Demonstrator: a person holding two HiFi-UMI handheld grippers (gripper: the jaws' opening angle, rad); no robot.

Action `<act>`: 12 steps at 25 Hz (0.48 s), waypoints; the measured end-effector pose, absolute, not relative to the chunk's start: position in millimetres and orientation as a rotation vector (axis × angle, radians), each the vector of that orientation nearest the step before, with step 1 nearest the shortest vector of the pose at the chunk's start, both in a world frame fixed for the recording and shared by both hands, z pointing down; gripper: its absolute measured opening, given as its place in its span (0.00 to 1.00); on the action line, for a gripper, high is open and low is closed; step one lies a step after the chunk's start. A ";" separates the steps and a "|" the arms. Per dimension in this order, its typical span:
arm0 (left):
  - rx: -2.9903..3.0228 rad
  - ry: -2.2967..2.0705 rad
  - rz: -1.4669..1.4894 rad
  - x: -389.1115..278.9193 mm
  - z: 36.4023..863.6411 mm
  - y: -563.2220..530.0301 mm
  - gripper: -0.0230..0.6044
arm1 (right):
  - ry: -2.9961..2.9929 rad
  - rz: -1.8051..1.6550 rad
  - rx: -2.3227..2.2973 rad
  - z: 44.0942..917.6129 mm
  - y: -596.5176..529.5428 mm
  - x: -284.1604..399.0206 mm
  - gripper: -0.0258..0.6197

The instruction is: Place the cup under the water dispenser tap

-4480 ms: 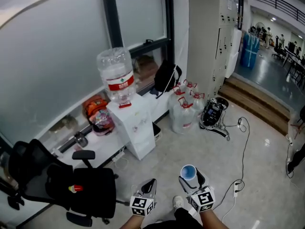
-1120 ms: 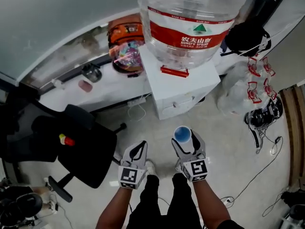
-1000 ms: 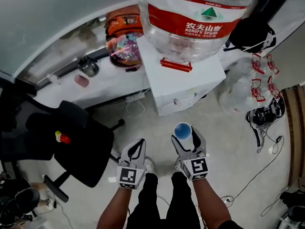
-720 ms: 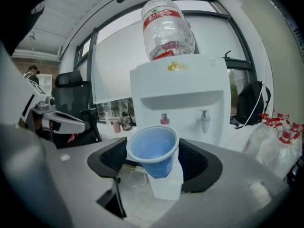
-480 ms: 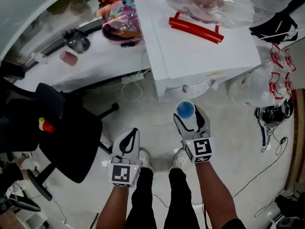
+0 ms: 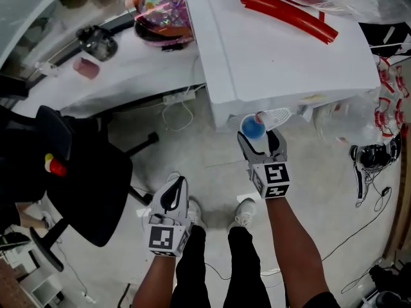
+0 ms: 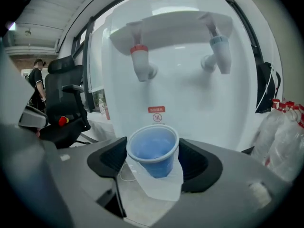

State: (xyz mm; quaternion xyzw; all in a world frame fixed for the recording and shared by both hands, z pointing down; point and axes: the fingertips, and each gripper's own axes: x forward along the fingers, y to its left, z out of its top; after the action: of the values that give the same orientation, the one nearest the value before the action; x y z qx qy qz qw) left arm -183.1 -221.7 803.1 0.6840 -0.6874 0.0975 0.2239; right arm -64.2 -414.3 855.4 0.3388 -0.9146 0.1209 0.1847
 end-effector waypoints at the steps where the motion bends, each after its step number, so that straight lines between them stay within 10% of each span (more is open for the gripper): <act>1: 1.896 -1.900 0.268 -183.0 802.5 -223.0 0.06 | -2.577 0.345 0.956 857.4 -417.8 -65.3 0.56; 12: 1.911 -1.899 0.270 -181.3 801.1 -227.4 0.06 | -2.555 0.424 0.951 877.2 -430.3 -67.4 0.57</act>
State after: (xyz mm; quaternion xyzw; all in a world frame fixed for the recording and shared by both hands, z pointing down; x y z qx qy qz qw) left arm -181.3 -227.4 801.1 0.6893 -0.6849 0.0972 0.2152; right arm -67.4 -430.3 877.2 0.3384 -0.9092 0.1508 0.1902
